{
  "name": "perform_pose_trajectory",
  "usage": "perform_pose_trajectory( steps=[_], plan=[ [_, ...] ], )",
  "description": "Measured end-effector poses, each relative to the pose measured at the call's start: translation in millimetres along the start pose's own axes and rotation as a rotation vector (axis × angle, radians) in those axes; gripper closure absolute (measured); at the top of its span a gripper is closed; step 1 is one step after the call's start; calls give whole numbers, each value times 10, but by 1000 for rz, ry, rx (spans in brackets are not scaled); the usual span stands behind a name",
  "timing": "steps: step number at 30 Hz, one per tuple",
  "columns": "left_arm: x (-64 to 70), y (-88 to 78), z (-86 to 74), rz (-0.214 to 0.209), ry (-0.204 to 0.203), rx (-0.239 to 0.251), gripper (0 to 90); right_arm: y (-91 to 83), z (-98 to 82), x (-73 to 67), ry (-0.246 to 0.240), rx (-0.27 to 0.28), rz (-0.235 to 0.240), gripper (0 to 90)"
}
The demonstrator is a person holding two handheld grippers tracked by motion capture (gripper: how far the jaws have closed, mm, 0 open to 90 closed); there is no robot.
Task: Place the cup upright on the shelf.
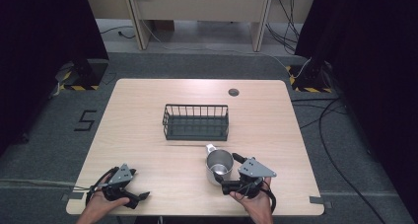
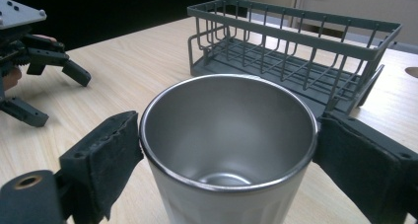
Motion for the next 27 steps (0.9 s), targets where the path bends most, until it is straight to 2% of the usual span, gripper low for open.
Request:
perform_pose_trajectory(
  steps=[10,15,23,27],
  plan=[
    [0,0,0,-1,2,-1,0,174,23,-38,-14,5,-15,42],
    [1,0,0,-1,2,-1,0,247,34,-53,6,11,-23,44],
    [1,0,0,-2,2,-1,0,300,34,-64,12,7,-34,47],
    [1,0,0,-2,2,0,0,303,33,-56,-3,2,-21,53]
  ],
)
Point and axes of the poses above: each handheld gripper's, and its own axes: y roughly forward along the jaws, z roughly out of its top, x roughly to its right, the point moved 4 cm from there along y, roughly forward along the jaws, and after that the axes turned 7 degrees about -z, right-handed, at the moved point
